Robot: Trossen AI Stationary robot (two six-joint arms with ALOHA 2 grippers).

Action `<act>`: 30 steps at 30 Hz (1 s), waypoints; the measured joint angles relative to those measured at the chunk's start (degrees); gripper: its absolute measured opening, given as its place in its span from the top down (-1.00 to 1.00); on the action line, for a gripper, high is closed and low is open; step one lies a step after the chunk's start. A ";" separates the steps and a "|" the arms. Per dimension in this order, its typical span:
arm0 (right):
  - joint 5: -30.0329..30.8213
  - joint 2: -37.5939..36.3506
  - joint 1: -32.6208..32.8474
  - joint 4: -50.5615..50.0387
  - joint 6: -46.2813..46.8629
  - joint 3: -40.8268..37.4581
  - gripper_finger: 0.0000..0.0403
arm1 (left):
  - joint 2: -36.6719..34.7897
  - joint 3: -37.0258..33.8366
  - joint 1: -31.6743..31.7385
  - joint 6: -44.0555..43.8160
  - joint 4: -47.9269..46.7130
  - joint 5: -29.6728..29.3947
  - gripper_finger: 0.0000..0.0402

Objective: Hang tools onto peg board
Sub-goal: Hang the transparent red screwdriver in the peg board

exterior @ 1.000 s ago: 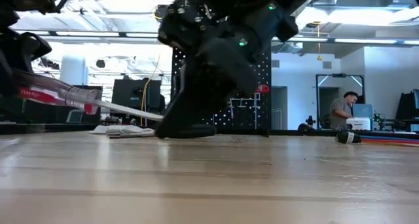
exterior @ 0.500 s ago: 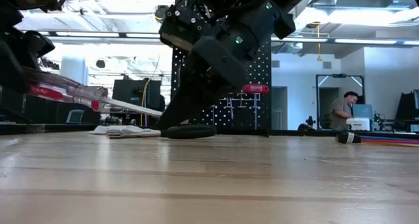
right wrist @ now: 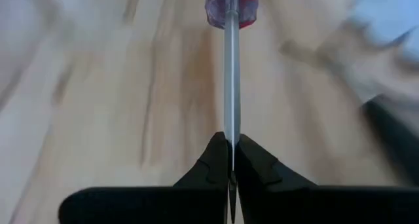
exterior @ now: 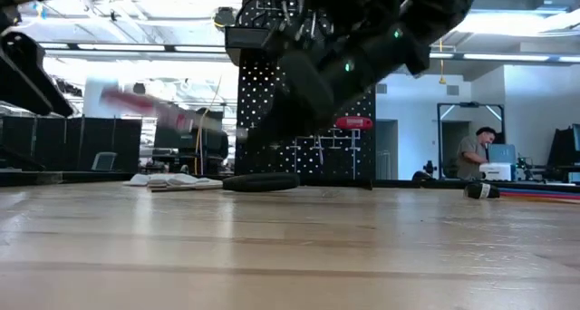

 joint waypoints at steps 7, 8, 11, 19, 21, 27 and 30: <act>5.00 -7.71 -2.00 14.41 -2.81 -1.83 0.93 | 0.00 -0.02 -2.29 -3.80 0.57 -10.13 -0.48; 5.75 -8.87 -2.64 16.78 -3.10 -1.80 0.93 | 0.00 -0.05 -2.30 -3.79 1.41 -11.39 -0.48; 7.20 -11.84 -5.51 24.24 -3.16 -1.76 0.93 | 0.00 -1.08 -2.29 0.30 8.14 -14.41 -0.48; 7.32 -14.78 -15.89 35.21 5.04 0.86 0.93 | 0.02 -3.57 -2.02 10.78 20.64 -17.69 -0.48; 7.35 -14.69 -17.91 33.63 5.93 2.67 0.93 | 0.02 -3.87 -1.65 11.20 21.13 -17.75 -0.48; 6.95 -14.67 -21.15 28.73 6.53 8.38 0.93 | 0.02 -3.98 -0.84 11.34 21.12 -17.77 -0.48; 6.18 -14.67 -21.78 24.51 7.05 11.36 0.93 | 0.02 -3.98 -0.80 11.35 21.13 -17.77 -0.48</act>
